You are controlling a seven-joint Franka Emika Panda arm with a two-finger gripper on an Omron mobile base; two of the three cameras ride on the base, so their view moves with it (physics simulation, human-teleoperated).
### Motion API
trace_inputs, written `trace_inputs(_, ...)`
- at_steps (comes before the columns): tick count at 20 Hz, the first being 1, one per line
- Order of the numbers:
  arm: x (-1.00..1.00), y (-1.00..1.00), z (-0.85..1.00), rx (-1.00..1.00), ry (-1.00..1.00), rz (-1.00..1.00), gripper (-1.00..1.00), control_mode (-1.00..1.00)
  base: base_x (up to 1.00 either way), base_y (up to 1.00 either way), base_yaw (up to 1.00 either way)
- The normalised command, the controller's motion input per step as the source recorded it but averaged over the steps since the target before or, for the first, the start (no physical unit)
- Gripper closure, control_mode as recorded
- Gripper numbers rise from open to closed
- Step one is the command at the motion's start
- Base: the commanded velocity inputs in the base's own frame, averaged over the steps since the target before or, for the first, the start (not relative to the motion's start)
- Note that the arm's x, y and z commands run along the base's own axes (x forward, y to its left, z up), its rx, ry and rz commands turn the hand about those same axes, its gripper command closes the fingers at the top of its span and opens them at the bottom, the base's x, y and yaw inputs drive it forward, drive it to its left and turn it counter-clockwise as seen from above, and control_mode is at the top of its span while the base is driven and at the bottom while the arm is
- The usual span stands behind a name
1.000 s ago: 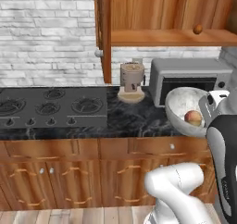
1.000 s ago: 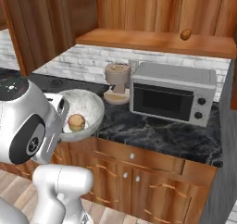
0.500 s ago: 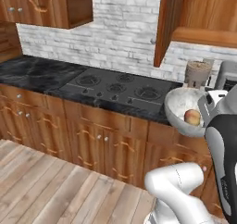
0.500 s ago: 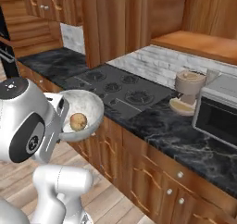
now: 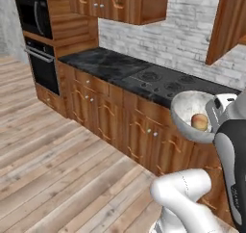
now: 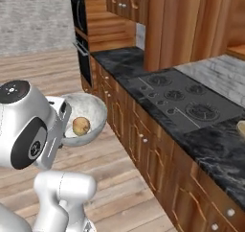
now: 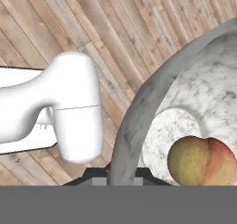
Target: Pick the peach from the cabinet and place it in the bowl. Then pick the bowl and place it in the sink. Then turn on the sink facuet.
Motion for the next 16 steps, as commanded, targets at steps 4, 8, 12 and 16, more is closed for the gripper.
trace_inputs(4, 0.00, 0.00, 0.00, 0.00, 0.00, 0.00, 1.00, 1.00, -0.17, 0.08, 0.50)
trace_inputs(8, 0.00, 0.00, 0.00, 0.00, 0.00, 0.00, 1.00, 1.00, 0.04, 0.12, 0.41)
trace_inputs(12, 0.00, 0.00, 0.00, 0.00, 0.00, 0.00, 1.00, 1.00, 0.31, 0.29, 0.30)
trace_inputs(16, 0.00, 0.00, 0.00, 0.00, 0.00, 0.00, 1.00, 1.00, 0.61, 0.40, 0.22)
